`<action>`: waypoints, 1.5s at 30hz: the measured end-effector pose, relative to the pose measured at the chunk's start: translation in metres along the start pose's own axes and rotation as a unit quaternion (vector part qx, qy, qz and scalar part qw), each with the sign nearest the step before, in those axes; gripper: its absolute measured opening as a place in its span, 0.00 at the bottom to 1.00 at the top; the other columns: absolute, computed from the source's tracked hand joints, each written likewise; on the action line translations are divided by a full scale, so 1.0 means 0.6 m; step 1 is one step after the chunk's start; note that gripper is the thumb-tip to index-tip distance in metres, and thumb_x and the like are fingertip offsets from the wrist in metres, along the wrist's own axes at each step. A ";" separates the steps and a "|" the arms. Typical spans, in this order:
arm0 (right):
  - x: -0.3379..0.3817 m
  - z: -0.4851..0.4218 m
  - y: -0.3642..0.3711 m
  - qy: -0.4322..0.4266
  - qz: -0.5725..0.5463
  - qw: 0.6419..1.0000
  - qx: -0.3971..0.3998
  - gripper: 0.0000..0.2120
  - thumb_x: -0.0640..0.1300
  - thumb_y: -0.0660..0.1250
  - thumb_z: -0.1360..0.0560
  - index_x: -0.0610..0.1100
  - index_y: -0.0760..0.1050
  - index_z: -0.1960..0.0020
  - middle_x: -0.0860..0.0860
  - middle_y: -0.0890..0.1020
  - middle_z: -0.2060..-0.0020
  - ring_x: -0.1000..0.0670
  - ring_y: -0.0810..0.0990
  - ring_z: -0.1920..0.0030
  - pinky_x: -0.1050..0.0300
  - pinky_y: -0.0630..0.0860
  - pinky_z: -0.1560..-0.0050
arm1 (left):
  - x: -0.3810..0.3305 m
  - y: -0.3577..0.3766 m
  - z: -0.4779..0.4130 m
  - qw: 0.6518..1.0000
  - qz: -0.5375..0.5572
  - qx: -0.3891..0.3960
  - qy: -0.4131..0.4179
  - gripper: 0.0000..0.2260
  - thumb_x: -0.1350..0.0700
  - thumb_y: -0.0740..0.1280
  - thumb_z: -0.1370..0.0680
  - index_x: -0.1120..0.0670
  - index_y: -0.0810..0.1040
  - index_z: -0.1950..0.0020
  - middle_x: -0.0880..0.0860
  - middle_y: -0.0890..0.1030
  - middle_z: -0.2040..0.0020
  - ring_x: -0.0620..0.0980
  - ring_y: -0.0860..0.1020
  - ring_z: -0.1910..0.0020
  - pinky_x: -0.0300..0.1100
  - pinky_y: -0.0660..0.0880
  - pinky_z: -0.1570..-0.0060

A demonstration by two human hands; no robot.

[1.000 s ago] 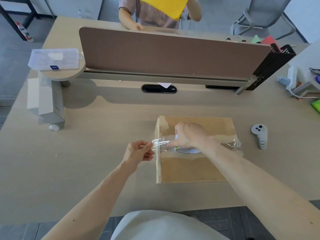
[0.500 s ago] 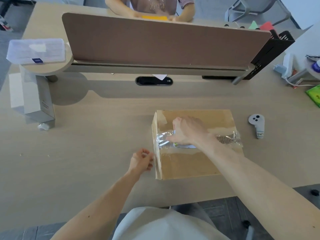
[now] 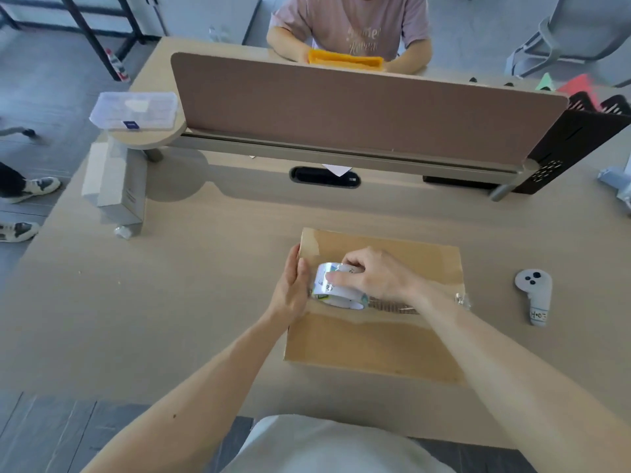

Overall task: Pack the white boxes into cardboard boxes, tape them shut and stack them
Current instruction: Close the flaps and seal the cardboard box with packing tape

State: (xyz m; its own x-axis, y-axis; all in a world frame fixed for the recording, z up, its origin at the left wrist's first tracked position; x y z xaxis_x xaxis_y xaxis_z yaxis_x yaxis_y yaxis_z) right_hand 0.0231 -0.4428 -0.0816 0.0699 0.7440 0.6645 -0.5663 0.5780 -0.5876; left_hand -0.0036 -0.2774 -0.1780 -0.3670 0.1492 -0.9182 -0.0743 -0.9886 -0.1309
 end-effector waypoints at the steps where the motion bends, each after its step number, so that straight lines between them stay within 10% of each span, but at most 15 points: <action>1: -0.016 0.007 -0.001 -0.009 -0.028 0.999 0.030 0.23 0.60 0.69 0.26 0.45 0.67 0.69 0.55 0.67 0.74 0.53 0.65 0.72 0.58 0.60 0.69 | -0.004 0.000 0.002 1.000 -0.022 -0.012 0.002 0.16 0.45 0.50 0.14 0.39 0.61 0.26 0.31 0.73 0.40 0.22 0.71 0.44 0.25 0.67 0.44; 5: -0.046 0.013 0.005 -0.043 -0.088 0.993 0.060 0.31 0.66 0.67 0.29 0.38 0.65 0.68 0.50 0.67 0.73 0.50 0.64 0.71 0.55 0.60 0.66 | -0.002 0.000 -0.001 0.997 -0.067 -0.041 0.007 0.20 0.44 0.49 0.14 0.43 0.62 0.22 0.37 0.73 0.33 0.38 0.71 0.32 0.39 0.65 0.30; 16: -0.108 0.048 -0.053 -0.095 0.005 0.995 0.009 0.33 0.65 0.68 0.28 0.35 0.67 0.67 0.49 0.66 0.75 0.50 0.63 0.73 0.57 0.58 0.72 | -0.018 0.016 0.004 0.973 -0.210 -0.092 0.039 0.18 0.52 0.49 0.13 0.48 0.68 0.25 0.45 0.74 0.37 0.45 0.71 0.39 0.33 0.62 0.45; 20: -0.125 0.056 -0.061 -0.100 -0.009 0.995 0.008 0.33 0.67 0.68 0.29 0.36 0.69 0.67 0.51 0.68 0.75 0.52 0.64 0.74 0.61 0.59 0.74 | -0.019 0.015 0.017 0.912 -0.335 -0.181 0.152 0.19 0.49 0.53 0.15 0.54 0.70 0.27 0.53 0.71 0.28 0.52 0.69 0.28 0.47 0.63 0.29; 26: -0.134 0.059 -0.056 -0.116 -0.065 0.991 0.026 0.31 0.67 0.68 0.29 0.44 0.61 0.73 0.53 0.66 0.77 0.52 0.62 0.75 0.57 0.59 0.71 | -0.010 0.044 0.046 0.806 -0.533 0.050 0.254 0.46 0.24 0.52 0.27 0.54 0.55 0.18 0.50 0.51 0.18 0.47 0.47 0.19 0.47 0.40 0.21; 31: -0.140 0.063 -0.054 -0.105 -0.082 0.989 0.058 0.36 0.67 0.66 0.27 0.32 0.72 0.65 0.51 0.69 0.76 0.52 0.62 0.74 0.56 0.60 0.69 | -0.009 0.052 0.043 0.778 -0.597 0.033 0.194 0.49 0.22 0.52 0.28 0.52 0.45 0.17 0.46 0.42 0.18 0.44 0.39 0.20 0.47 0.37 0.22; 45: -0.172 0.084 -0.082 -0.089 -0.060 0.994 -0.021 0.30 0.64 0.69 0.28 0.48 0.61 0.78 0.50 0.74 0.80 0.47 0.77 0.74 0.62 0.66 0.73 | -0.017 0.087 0.050 0.763 -0.619 0.010 0.186 0.46 0.24 0.50 0.26 0.53 0.46 0.17 0.48 0.43 0.18 0.46 0.41 0.19 0.47 0.34 0.22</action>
State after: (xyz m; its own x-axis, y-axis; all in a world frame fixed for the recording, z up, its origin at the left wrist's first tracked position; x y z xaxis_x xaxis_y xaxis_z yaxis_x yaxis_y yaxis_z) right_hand 0.0025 -0.5649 -0.0982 -0.0134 0.5997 0.8001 -0.5274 0.6756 -0.5152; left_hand -0.0314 -0.3297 -0.1640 0.2840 0.9488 -0.1386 -0.1664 -0.0936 -0.9816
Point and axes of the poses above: each hand's wrist, its own z-axis away from the middle knuckle, its own y-axis out of the palm, x = y × z, the point moved 3 cm from there along -z, towards the middle knuckle
